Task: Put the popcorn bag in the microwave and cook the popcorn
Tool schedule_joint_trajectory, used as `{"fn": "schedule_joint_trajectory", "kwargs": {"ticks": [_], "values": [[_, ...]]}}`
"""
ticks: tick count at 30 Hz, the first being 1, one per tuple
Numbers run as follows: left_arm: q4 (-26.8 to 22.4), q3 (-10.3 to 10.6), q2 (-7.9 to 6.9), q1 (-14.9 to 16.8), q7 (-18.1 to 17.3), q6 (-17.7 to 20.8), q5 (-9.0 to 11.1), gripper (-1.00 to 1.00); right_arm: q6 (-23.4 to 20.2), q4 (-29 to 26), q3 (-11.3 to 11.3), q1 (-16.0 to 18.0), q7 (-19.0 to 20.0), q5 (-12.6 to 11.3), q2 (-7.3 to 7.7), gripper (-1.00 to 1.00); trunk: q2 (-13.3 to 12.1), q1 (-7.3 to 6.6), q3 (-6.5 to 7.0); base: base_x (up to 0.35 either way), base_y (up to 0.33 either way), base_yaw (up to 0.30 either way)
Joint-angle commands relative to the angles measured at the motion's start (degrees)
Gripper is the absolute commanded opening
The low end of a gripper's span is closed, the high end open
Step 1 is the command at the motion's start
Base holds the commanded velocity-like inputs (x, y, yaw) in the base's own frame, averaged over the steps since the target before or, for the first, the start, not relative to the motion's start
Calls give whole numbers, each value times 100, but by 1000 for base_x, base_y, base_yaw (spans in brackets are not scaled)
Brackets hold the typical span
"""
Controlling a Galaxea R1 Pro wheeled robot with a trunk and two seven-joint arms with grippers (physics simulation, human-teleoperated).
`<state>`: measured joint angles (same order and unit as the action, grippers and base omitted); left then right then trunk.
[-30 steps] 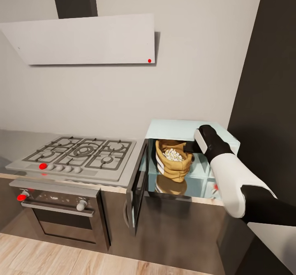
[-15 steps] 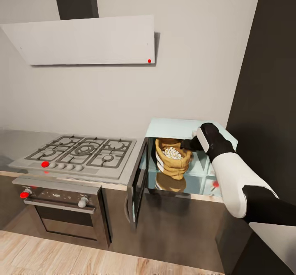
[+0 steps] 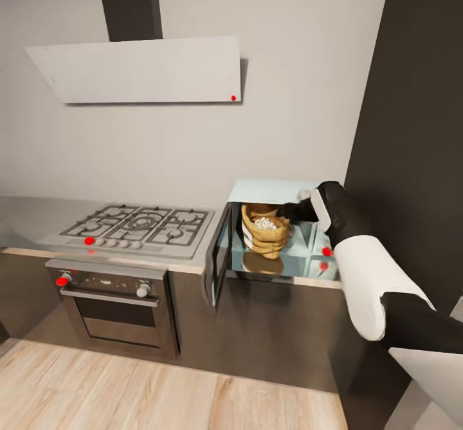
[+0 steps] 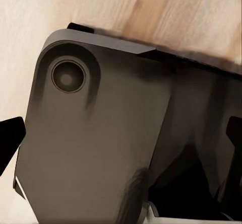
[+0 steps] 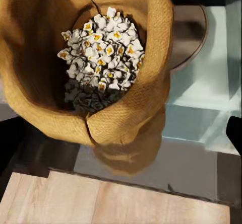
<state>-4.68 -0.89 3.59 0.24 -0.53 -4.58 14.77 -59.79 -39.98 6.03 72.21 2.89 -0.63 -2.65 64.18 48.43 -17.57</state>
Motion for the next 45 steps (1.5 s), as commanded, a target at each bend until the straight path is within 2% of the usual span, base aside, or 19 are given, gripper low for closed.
{"fn": "schedule_joint_trajectory", "kwargs": {"ticks": [1, 5, 6, 9, 11, 14, 18, 20, 24, 25, 27, 32, 35, 36, 37, 39, 43, 45], "values": [[2, -7, 1, 3, -4, -16, 27, 100, -21, -105, 28, 7, 27, -8, 4, 100, 5, -3, -7, -306, 0, 0], [2, -8, 1, 3, 0, -16, 30, 100, -21, -724, 23, 8, 30, 0, 17, 100, 5, -3, -7, -158, 0, 0], [2, -8, 1, 3, -2, -16, 30, 100, -21, -938, 18, -126, 23, 21, 20, 100, 5, -3, -7, -25, 0, 0], [2, -8, 1, 3, 0, -16, 33, 100, -21, -1129, 14, -773, 17, 80, 21, 100, 5, -3, -7, -8, 0, 0], [2, -8, 1, 3, -3, -16, 34, 100, -21, -1225, 13, -1064, 23, 82, 20, 100, 5, -3, -7, -2, 0, 0], [2, -8, 1, 3, 0, -16, 34, 100, 9, -1308, 12, -1473, 33, 75, 19, 100, 5, -3, -7, 0, 0, 0], [2, -10, 1, 3, -1, -16, 34, 100, 435, -1482, 17, -1818, 41, 83, 23, 100, 5, -3, -7, 0, 0, 0], [2, -10, 1, 3, 0, -16, 34, 100, 532, -1798, 19, -2058, 50, 87, 25, 100, 5, -3, -7, 0, 0, 0], [2, -8, 1, 3, 0, -16, 34, 100, 633, -2983, 13, -3033, 201, 83, 20, 100, 5, -3, -7, 0, 0, 0], [2, -8, 1, 3, 0, -16, 34, 100, 767, -3202, 11, -3279, 219, 77, 8, 100, 5, -3, -7, 0, 0, 0], [2, -9, 1, 3, 0, -16, 34, 100, 1116, -3342, -32, -3561, 233, 62, -24, 100, 5, -3, -7, 0, 0, 0], [2, -15, 1, 3, 0, -16, 34, 100, 1833, -3369, -71, -3904, 227, 55, -95, 100, 5, -3, -7, 0, 0, 0], [2, -15, 1, 3, 3, -16, 34, 100, 2394, -3341, -107, -4074, 233, 54, -225, 100, 5, -3, -7, 0, 0, 0], [2, -15, 1, 3, 5, -16, 34, 100, 2558, -3302, -192, -4096, 232, 54, -251, 100, 5, -3, -7, 0, 0, 0], [2, -16, 1, 3, 7, -16, 34, 100, 2912, -3179, -404, -4119, 223, 54, -273, 100, 5, -3, -7, 0, 0, 0], [2, -14, 1, 3, 12, -16, 34, 100, 3520, -2953, -545, -4129, 208, 56, -294, 100, 5, -3, -7, 0, 0, 0], [2, -14, 1, 3, 22, -16, 34, 100, 5114, -2521, -643, -4135, 173, 65, -319, 100, 5, -3, -7, 0, 0, 0], [2, -12, 1, 3, 25, -16, 34, 100, 5512, -2447, -695, -4135, 162, 62, -322, 100, 5, -3, -7, 0, 0, 0]]}}
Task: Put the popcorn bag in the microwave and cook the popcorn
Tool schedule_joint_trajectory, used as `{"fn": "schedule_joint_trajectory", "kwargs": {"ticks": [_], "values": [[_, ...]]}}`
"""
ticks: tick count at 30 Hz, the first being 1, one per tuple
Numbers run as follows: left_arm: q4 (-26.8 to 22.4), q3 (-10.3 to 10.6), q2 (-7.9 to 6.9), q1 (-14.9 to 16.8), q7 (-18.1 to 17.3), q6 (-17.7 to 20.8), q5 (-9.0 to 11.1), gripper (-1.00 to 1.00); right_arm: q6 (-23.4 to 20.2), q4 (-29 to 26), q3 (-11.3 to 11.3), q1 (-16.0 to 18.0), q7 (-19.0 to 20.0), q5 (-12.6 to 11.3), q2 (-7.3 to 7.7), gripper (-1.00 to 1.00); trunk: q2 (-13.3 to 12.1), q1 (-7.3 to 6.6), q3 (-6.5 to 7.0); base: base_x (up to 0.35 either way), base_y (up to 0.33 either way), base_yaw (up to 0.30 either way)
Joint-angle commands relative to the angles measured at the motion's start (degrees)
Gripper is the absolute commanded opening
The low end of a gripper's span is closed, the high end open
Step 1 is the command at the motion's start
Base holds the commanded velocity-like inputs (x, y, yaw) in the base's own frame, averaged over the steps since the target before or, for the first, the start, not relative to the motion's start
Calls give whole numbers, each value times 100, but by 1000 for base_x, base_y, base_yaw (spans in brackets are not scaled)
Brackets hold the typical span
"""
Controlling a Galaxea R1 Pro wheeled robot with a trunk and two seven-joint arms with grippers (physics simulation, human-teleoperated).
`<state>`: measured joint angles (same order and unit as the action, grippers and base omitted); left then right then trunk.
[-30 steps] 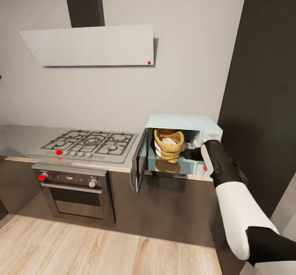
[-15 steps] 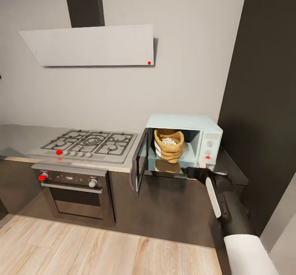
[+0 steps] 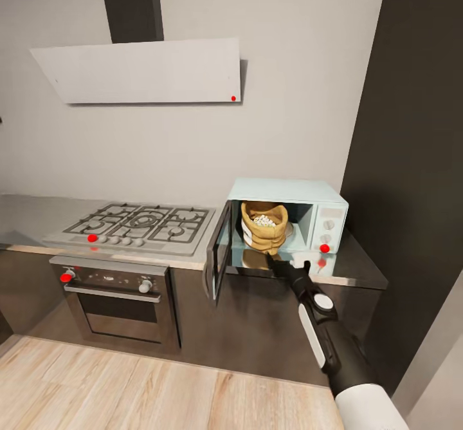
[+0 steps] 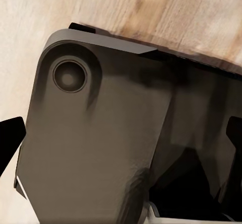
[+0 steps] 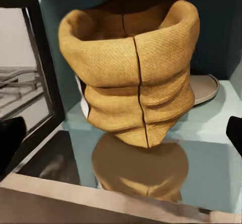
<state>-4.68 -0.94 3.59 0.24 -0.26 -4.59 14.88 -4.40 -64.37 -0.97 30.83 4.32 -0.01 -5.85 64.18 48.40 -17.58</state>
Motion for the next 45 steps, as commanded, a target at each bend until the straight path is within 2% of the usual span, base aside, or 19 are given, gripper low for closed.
{"fn": "schedule_joint_trajectory", "kwargs": {"ticks": [1, 10, 45], "values": [[-3, -6, 1, 2, -2, -16, 20, 100, 116, 34, -44, 2, 10, -9, -3, 100, 4, 0, -7, 0, 0, 0], [-7, -11, 3, 2, -34, -8, 6, 100, 308, 497, -131, 2, -9, 2, -3, 100, 4, 0, -7, 35, 0, 0], [-7, -11, 2, 2, -30, -7, 20, 100, 317, 514, -67, 2, -10, -52, 14, 100, 4, 0, -7, 184, 0, 0]]}}
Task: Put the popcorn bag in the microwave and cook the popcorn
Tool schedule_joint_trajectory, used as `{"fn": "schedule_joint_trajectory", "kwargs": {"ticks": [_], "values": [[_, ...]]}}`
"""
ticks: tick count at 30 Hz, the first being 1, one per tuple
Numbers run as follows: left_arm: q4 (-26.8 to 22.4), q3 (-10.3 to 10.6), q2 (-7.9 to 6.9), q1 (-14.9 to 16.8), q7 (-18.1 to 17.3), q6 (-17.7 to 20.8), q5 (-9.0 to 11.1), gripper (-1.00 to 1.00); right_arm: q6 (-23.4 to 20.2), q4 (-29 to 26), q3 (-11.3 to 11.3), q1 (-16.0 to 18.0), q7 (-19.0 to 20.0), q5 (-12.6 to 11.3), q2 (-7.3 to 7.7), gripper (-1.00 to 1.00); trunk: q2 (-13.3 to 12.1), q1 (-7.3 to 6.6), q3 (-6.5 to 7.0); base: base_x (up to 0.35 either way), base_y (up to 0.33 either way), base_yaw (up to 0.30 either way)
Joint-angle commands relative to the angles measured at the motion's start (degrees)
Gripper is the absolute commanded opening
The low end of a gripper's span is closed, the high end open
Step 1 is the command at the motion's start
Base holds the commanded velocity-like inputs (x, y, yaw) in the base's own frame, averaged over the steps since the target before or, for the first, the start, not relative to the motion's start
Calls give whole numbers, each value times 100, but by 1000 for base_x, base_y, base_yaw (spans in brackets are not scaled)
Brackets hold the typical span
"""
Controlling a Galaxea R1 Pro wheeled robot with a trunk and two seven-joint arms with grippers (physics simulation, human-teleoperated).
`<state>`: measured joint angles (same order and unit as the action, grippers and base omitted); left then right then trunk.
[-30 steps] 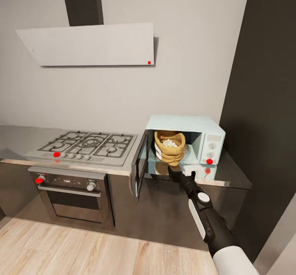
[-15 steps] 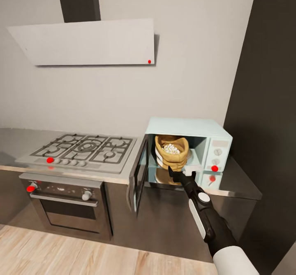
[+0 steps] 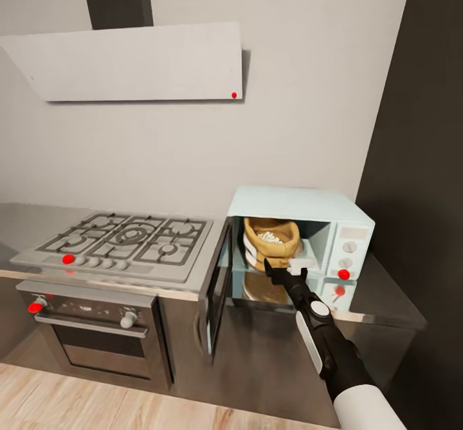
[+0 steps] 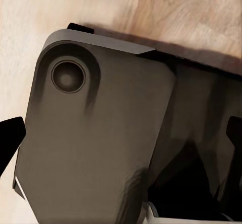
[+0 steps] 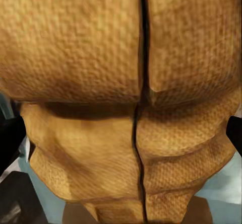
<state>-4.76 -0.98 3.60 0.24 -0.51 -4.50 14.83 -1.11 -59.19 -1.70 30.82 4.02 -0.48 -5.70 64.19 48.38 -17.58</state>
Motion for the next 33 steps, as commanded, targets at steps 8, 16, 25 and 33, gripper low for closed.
{"fn": "schedule_joint_trajectory", "kwargs": {"ticks": [8, 16, 25, 33], "values": [[2, -8, 1, 3, -6, -16, 24, 100, -4, -4, 103, 3, 11, -5, 12, 100, 4, 2, -7, 157, 0, 0], [2, -8, 1, 3, -3, -16, 29, 100, 22, -13, 510, 3, -32, -5, -4, 100, 4, 2, -7, 157, 0, 0], [2, -8, 1, 3, -6, -16, 25, 100, 32, -13, 513, 3, -80, -14, -6, 100, 4, 2, -7, 157, 0, 0], [2, -3, 1, 3, -10, -17, 14, 100, 31, -83, 464, 3, -73, 26, 16, 100, 4, 2, -7, 82, 0, 0]]}}
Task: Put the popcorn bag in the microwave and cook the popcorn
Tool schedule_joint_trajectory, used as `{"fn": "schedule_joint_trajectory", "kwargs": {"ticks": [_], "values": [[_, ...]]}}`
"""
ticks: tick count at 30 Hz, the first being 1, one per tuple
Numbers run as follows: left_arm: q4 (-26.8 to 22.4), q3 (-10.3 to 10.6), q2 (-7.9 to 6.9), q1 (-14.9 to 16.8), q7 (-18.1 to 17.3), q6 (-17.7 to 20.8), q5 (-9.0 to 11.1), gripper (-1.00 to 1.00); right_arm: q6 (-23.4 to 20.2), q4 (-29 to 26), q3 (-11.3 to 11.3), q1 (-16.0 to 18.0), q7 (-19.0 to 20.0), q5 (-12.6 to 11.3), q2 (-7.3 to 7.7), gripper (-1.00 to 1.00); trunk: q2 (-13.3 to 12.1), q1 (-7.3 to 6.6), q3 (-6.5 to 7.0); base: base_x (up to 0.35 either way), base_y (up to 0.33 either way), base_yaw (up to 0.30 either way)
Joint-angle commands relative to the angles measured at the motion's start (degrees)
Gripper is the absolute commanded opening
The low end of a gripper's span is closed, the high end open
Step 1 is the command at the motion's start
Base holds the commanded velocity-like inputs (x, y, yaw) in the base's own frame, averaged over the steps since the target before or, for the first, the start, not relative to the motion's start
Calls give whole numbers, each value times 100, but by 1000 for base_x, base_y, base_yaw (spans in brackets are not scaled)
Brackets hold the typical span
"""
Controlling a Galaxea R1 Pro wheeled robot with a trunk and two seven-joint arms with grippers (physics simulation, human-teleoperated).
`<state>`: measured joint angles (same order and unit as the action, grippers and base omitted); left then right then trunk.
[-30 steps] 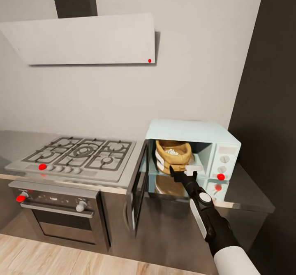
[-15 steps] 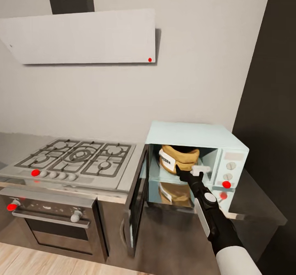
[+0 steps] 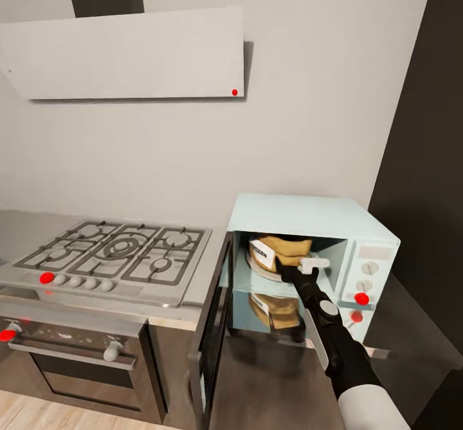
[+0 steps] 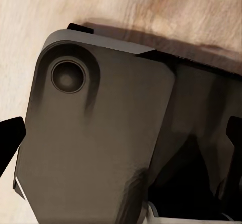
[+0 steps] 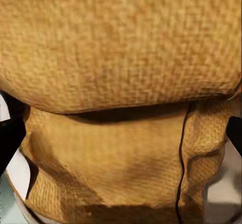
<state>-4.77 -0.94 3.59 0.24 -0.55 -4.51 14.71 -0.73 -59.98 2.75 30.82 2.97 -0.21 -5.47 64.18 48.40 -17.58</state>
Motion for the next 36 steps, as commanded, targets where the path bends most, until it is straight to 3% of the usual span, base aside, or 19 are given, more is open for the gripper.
{"fn": "schedule_joint_trajectory", "kwargs": {"ticks": [1, 17, 27, 32, 36], "values": [[2, -6, 1, 2, -6, -17, 24, 100, -10, -17, 11, 3, 35, 20, -6, 100, 4, 1, -7, -14, 0, 0], [2, -3, 3, 2, -6, -22, 23, 100, -98, -145, 1, 3, 54, 71, 33, 100, 4, 1, -7, -313, 0, 0], [2, -3, 1, 2, -6, -15, 23, 100, -422, -271, -21, 3, 87, 70, 45, 100, 4, 1, -7, -343, 0, 0], [2, -3, 8, 2, -6, -15, 30, 100, -831, -447, -35, 3, 104, 59, 62, 100, 4, 1, -7, -343, 0, 0], [2, -7, 10, 2, -6, -16, 39, 100, -1082, -430, -38, -1, 148, 416, 48, 100, 4, 1, -7, -343, 0, 0]]}}
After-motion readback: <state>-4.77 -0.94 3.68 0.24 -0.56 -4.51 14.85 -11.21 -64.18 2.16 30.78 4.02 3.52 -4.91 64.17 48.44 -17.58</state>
